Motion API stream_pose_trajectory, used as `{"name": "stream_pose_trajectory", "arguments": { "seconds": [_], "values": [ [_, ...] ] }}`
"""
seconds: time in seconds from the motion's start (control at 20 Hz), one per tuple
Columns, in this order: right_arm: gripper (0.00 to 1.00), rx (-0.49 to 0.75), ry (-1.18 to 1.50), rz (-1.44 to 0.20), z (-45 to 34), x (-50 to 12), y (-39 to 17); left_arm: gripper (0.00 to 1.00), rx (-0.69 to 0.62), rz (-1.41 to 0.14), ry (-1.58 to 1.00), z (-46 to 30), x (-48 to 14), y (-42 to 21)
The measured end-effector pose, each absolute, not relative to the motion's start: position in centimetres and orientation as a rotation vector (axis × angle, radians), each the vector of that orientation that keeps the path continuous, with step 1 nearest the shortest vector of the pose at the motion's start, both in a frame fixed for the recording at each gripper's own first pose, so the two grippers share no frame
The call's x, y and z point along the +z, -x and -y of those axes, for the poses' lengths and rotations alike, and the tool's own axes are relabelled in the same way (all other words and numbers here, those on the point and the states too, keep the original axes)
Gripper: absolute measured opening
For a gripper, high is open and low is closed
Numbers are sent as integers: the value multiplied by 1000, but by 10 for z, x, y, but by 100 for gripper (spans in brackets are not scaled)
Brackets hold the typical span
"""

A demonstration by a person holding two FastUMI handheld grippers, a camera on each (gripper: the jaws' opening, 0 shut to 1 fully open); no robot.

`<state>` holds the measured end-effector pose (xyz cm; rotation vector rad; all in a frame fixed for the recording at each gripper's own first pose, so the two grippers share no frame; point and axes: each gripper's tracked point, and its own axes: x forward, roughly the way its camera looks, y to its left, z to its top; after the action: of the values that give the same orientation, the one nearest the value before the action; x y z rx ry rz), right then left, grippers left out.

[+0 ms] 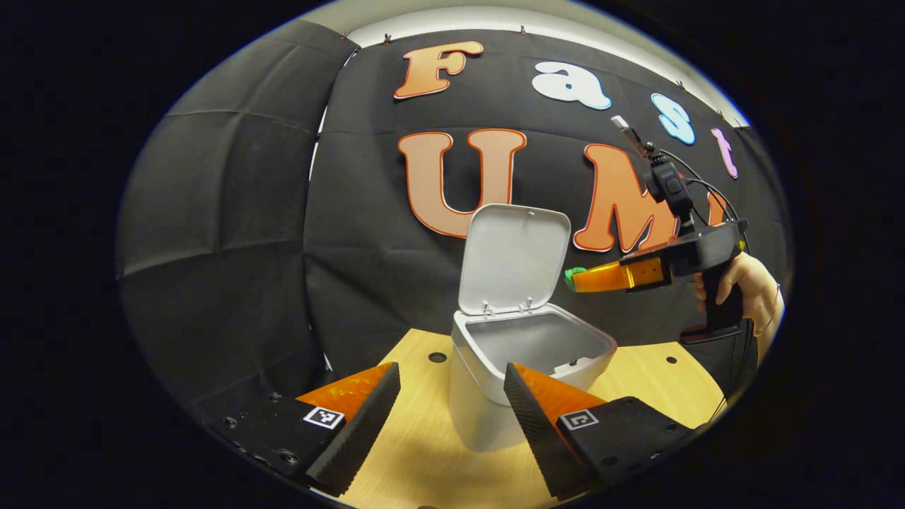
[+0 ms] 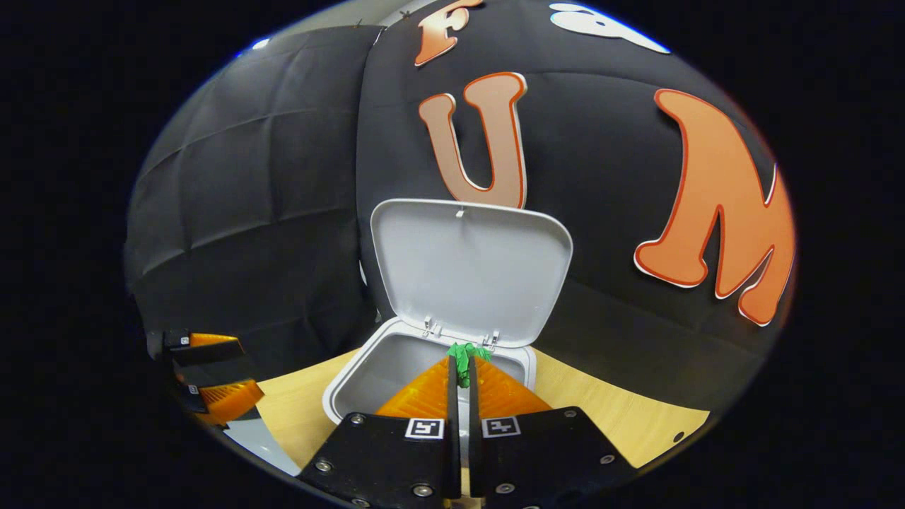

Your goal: Press the lid of the desktop garbage bin to open it, pick up the crumpled paper on the desktop and throw it into the bin, then pick up the pop can on the desktop and drop it into the bin, and finally close the garbage bin lid.

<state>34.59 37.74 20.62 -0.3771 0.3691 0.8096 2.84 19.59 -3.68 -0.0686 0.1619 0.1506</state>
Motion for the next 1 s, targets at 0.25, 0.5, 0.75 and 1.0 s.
{"name": "stream_pose_trajectory", "arguments": {
  "seconds": [0.25, 0.5, 0.75, 1.0],
  "values": [
    [42, 826, 365, -376, -388, 201, -345, 94, 158, -162, 78, -201, -39, -29],
    [95, 854, 330, -417, -388, 192, -336, 93, 150, -162, 71, -197, -37, -37],
    [95, 854, 282, -381, -375, 206, -331, 94, 121, -163, 74, -183, -37, -45],
    [95, 743, 206, -279, -321, 247, -332, 94, 76, -137, 49, -156, -24, -55]
  ]
}}
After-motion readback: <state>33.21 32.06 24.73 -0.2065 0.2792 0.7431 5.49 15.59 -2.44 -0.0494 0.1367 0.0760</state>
